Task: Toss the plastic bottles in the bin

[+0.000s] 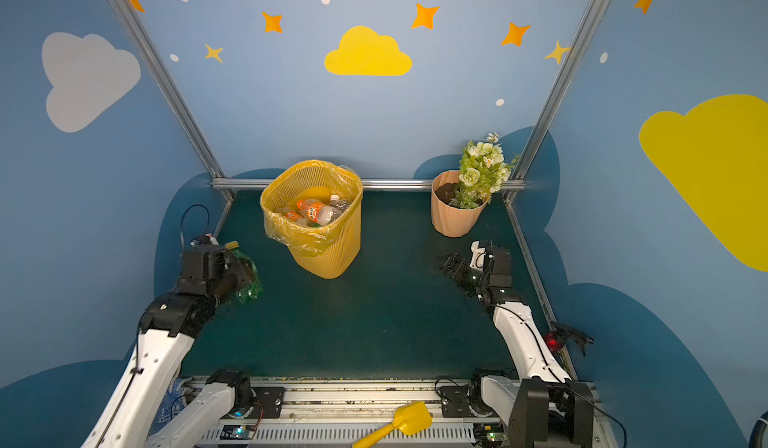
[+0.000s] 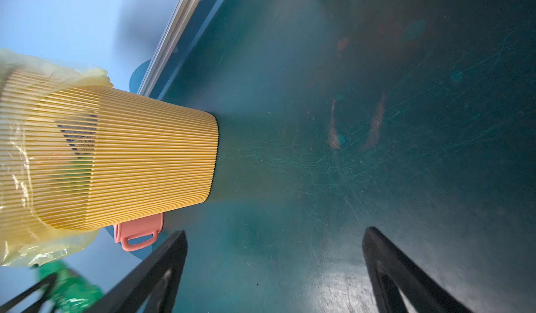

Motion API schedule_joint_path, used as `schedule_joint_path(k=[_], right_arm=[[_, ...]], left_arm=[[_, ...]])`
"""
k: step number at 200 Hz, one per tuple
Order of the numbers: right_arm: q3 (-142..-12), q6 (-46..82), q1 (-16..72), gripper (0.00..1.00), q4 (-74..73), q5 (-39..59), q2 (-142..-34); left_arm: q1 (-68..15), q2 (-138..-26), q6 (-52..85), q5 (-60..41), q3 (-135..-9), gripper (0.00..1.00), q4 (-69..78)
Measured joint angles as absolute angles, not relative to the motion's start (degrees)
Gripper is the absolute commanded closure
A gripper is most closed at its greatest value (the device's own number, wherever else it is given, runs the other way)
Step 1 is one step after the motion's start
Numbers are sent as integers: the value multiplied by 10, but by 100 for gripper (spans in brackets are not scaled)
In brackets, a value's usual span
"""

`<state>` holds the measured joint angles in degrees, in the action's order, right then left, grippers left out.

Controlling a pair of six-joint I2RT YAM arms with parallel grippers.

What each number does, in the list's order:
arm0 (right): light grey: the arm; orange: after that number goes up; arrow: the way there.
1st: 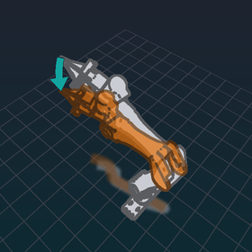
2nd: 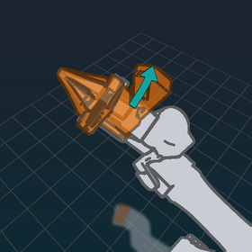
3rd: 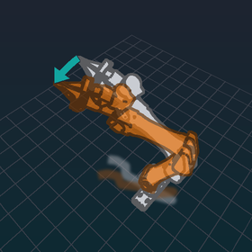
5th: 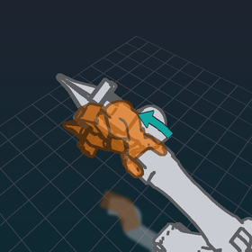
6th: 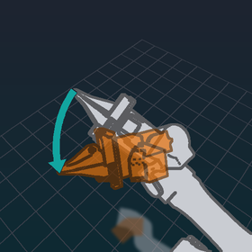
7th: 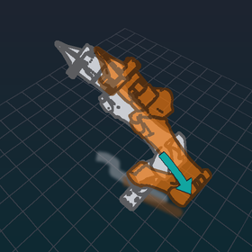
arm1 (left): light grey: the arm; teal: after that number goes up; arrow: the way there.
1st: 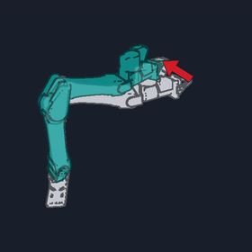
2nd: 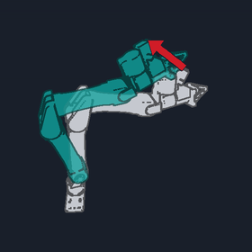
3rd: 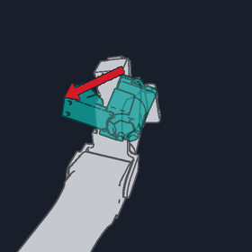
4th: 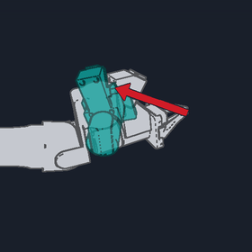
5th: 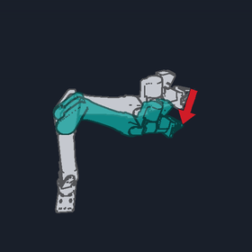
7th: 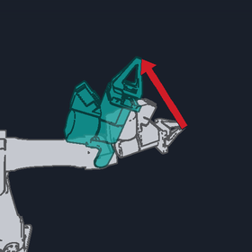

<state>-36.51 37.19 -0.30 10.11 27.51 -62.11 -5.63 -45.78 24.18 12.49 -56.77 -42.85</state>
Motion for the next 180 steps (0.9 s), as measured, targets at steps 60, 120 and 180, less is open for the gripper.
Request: schedule_joint_path(k=[60, 120, 180], right_arm=[[-365, 371, -3, 6, 102, 275, -621], [-365, 371, -3, 6, 116, 274, -598], [-365, 357, -5, 6, 152, 250, -547]], left_arm=[[-56, -453, 156, 170, -801, 44, -362], [-81, -576, 142, 88, -898, 44, -215], [-167, -773, 128, 36, -905, 32, -212]])
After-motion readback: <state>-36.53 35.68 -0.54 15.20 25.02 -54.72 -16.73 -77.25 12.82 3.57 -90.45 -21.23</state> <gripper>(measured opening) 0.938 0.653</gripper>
